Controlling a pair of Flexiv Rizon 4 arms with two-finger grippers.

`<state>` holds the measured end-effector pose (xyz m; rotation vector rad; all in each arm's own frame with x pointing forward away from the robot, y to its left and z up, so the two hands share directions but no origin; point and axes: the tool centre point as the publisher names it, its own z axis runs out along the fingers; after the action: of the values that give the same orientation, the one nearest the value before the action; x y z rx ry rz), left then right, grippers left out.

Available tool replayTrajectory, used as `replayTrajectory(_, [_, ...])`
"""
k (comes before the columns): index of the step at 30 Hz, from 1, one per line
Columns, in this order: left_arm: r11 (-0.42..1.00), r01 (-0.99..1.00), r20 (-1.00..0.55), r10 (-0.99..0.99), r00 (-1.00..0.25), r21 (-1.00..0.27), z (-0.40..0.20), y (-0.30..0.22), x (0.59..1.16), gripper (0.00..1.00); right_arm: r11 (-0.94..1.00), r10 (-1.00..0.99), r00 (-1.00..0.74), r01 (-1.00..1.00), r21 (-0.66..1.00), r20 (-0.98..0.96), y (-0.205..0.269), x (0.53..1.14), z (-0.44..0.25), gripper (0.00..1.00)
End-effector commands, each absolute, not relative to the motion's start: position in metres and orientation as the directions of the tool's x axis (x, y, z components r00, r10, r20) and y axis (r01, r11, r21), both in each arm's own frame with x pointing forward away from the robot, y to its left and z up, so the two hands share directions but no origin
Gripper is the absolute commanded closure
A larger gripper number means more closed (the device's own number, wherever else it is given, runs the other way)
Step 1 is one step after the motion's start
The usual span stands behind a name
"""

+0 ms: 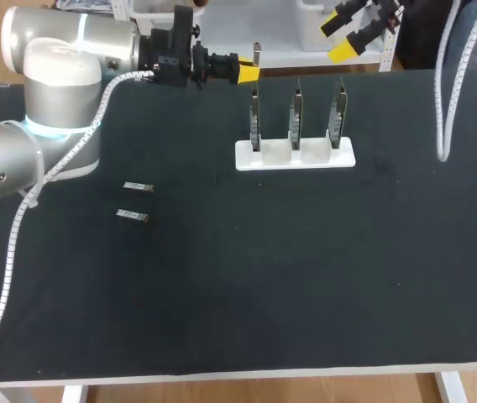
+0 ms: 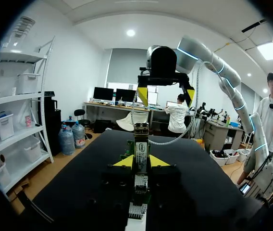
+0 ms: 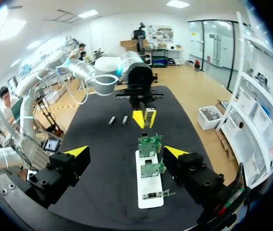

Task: Pick up the optical module with the left hand, and insert it into the network port with the right hand.

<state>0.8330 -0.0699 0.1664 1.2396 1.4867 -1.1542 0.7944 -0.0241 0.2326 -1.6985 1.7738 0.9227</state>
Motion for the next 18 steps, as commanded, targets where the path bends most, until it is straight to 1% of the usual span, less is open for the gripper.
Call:
replayTrajectory(1, [0.077, 0.989, -0.971, 0.196, -0.138, -0.125, 0.167, -0.07, 0.834, 1.0, -0.112, -0.685, -0.014, -0.986, 0.123, -0.729, -0.008, 0.82, 0.243, 0.0])
replayTrajectory(4, [0.077, 0.989, -0.971, 0.196, -0.138, -0.125, 0.167, -0.07, 0.834, 1.0, -0.169, -0.702, 0.043, -0.98, 0.108, -0.711, -0.004, 0.824, 0.246, 0.0])
replayTrajectory(8, [0.077, 0.989, -0.971, 0.196, -0.138, -0.125, 0.167, -0.07, 0.834, 1.0, -0.199, -0.721, 0.079, -0.975, 0.097, -0.689, -0.001, 0.827, 0.247, 0.0])
replayTrajectory(18, [0.077, 0.989, -0.971, 0.196, -0.138, -0.125, 0.167, -0.07, 0.834, 1.0, -0.178, -0.708, 0.063, -0.98, 0.091, -0.704, 0.009, 0.833, 0.241, 0.0])
